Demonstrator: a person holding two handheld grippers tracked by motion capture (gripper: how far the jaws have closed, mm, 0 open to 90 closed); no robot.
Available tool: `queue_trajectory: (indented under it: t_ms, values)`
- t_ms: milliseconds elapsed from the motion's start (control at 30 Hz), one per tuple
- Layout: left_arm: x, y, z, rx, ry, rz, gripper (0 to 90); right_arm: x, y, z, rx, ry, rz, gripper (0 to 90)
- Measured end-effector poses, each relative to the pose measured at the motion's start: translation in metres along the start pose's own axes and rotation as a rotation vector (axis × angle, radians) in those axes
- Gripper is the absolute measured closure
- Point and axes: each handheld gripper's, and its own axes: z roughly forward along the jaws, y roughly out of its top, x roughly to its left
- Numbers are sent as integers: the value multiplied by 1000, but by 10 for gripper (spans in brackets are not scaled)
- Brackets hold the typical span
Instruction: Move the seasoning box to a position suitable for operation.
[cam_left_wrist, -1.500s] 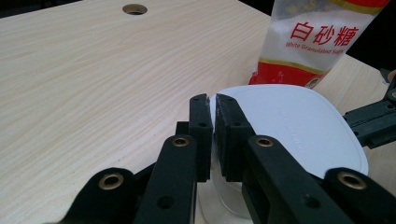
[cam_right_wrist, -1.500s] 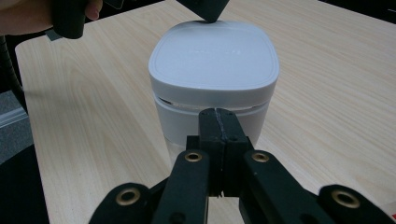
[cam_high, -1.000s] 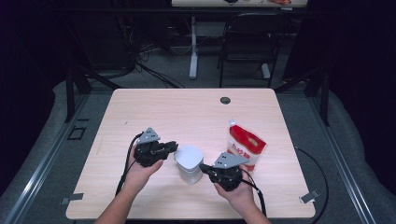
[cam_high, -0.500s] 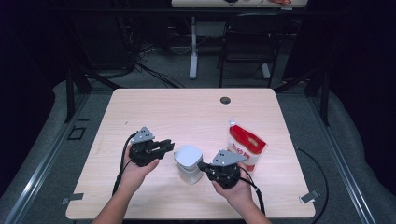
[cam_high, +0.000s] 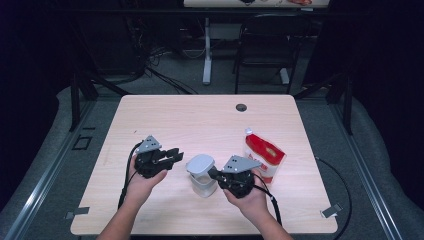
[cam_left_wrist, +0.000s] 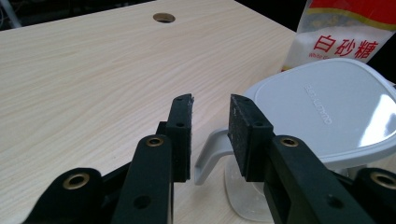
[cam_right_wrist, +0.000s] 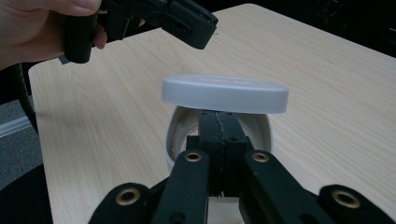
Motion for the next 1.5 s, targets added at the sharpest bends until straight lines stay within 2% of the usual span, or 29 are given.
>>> queue_trajectory:
  t_ms: [400,1233,1500]
  values:
    - [5,-1,-5,-2,23,-5,700,0,12,2,-2,-10,-19,900]
    - [9,-3,-7,-9,31,-14,694,0,45,19,-30,-15,-38,900]
    - [11,-4,-6,-6,33,-16,693,0,50,21,-39,-25,-50,900]
